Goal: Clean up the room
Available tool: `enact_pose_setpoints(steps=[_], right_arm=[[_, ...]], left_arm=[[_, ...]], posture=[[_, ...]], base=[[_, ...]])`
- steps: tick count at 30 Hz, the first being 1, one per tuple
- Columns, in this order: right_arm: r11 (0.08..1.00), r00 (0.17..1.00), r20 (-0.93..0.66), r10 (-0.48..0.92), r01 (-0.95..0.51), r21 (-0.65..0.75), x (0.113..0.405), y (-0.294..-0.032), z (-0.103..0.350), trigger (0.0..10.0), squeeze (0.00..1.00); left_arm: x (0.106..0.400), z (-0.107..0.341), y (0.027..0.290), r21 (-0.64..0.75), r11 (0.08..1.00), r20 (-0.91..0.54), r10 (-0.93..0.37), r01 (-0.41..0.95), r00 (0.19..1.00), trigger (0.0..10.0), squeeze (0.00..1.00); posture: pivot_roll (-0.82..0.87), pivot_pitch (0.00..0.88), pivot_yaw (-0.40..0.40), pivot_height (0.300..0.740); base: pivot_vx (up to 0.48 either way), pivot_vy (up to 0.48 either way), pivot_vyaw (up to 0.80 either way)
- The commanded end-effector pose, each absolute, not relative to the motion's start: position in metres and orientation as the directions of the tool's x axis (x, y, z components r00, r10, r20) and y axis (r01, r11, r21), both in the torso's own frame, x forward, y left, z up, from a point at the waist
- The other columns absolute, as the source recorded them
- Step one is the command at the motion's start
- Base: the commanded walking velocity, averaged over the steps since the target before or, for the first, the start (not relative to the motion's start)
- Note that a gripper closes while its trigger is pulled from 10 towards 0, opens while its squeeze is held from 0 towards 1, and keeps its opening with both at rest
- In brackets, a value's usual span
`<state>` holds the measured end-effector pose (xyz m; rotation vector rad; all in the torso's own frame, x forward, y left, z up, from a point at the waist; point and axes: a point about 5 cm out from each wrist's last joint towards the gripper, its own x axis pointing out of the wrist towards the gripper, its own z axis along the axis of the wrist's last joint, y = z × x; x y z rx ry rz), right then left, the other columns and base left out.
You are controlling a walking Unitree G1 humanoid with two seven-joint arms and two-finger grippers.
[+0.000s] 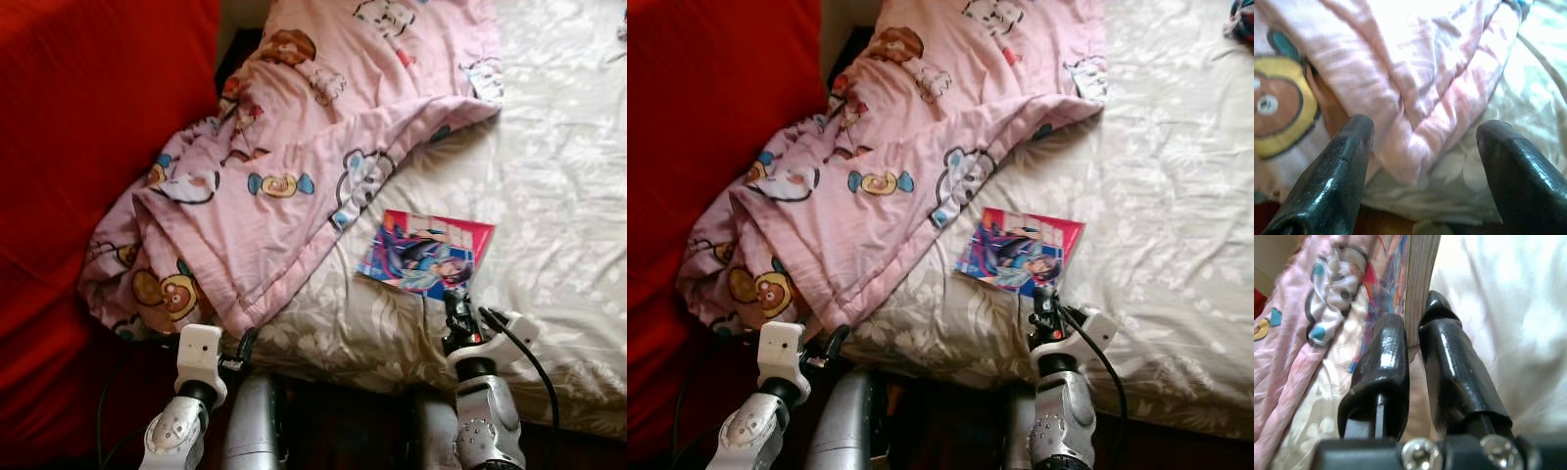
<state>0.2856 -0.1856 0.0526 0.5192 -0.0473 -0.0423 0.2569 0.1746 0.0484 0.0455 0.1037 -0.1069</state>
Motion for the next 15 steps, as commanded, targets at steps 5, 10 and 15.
enact_pose_setpoints(steps=[5,10,15], right_arm=[[0.955,0.995,0.095,-0.041,0.011,0.295,0.285,-0.187,0.074,10.0,0.0],[0.978,0.995,0.088,-0.052,0.033,0.206,0.289,-0.188,0.08,10.0,0.0],[0.981,0.995,0.08,-0.054,0.038,0.189,0.292,-0.188,0.084,10.0,0.0]], left_arm=[[0.257,0.038,0.179,0.013,0.998,-0.125,-0.054,0.056,0.991,10.0,0.0],[0.262,0.035,0.177,-0.017,0.999,-0.117,-0.037,0.035,0.992,10.0,0.0],[0.267,0.032,0.174,-0.038,0.999,-0.111,-0.025,0.021,0.993,10.0,0.0]], posture=[[-0.06,0.075,0.054,0.606],[-0.07,0.043,0.042,0.611],[-0.08,0.021,0.03,0.645]], base=[[0.0,0.0,0.0],[0.0,0.0,0.0],[0.0,0.0,0.0]])
